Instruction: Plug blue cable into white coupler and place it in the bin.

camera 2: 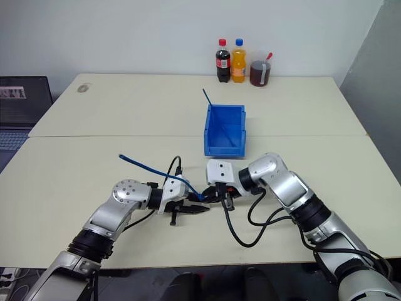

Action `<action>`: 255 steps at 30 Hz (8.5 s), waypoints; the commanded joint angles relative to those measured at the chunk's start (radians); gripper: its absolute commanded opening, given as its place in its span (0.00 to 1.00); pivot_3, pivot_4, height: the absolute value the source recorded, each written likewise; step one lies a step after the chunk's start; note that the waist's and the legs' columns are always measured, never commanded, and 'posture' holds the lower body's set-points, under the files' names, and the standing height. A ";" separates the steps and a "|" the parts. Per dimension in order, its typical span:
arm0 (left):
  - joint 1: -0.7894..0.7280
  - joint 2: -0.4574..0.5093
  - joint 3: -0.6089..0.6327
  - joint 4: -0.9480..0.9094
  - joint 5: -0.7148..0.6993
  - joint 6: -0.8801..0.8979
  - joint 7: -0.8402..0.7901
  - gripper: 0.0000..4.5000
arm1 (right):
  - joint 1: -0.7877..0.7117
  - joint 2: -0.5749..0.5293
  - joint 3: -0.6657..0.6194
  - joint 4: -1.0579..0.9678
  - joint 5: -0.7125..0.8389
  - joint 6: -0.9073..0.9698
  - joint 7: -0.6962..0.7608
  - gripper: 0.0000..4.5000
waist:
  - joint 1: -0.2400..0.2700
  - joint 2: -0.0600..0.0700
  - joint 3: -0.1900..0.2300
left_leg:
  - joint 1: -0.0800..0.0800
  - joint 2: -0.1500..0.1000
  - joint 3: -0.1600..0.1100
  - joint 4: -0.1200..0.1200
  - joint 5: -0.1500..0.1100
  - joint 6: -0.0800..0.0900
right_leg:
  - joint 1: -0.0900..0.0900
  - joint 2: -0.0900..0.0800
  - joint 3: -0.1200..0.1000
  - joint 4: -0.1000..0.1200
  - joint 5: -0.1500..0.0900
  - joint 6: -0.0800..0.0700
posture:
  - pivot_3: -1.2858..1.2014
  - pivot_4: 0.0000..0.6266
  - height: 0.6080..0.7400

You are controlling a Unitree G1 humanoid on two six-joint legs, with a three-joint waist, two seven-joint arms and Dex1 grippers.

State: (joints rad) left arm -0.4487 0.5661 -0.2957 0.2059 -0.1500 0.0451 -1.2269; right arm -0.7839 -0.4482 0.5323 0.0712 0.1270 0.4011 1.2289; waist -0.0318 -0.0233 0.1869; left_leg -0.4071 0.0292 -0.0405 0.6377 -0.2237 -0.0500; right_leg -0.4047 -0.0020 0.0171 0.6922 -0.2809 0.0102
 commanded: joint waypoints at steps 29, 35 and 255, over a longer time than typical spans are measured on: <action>-0.022 0.013 0.019 -0.009 0.009 -0.006 -0.033 0.17 | 0.046 0.069 -0.163 -0.039 0.156 0.342 -0.094 0.05 | 0.000 0.000 0.000 | -0.001 0.000 -0.001 0.005 0.000 0.000 | 0.000 0.000 0.000 0.005 0.000 0.000 | 0.52 0.24 1.00; -0.025 0.010 0.029 0.003 0.001 0.004 -0.030 0.17 | 0.074 0.095 -0.225 -0.137 0.228 0.420 -0.155 0.05 | -0.001 0.000 0.000 | -0.001 0.000 -0.001 0.005 0.000 0.000 | 0.000 0.000 0.000 0.005 0.000 0.000 | 0.52 0.24 1.00; 0.099 0.048 0.298 -0.490 -0.251 0.406 0.190 0.75 | 0.228 0.178 -0.485 -0.038 0.379 0.292 -0.342 0.05 | -0.003 0.001 0.000 | 0.012 0.002 -0.003 0.003 0.000 0.000 | 0.014 0.001 0.002 0.003 -0.003 0.001 | 0.52 0.24 1.00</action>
State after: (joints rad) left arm -0.3816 0.6119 -0.0553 -0.1571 -0.3402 0.3710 -1.1113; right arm -0.4897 -0.2763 0.1528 0.1628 0.3887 0.5129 0.9929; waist -0.0345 -0.0225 0.1868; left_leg -0.3962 0.0312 -0.0444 0.6409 -0.2239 -0.0502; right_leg -0.3913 -0.0018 0.0191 0.6940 -0.2834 0.0114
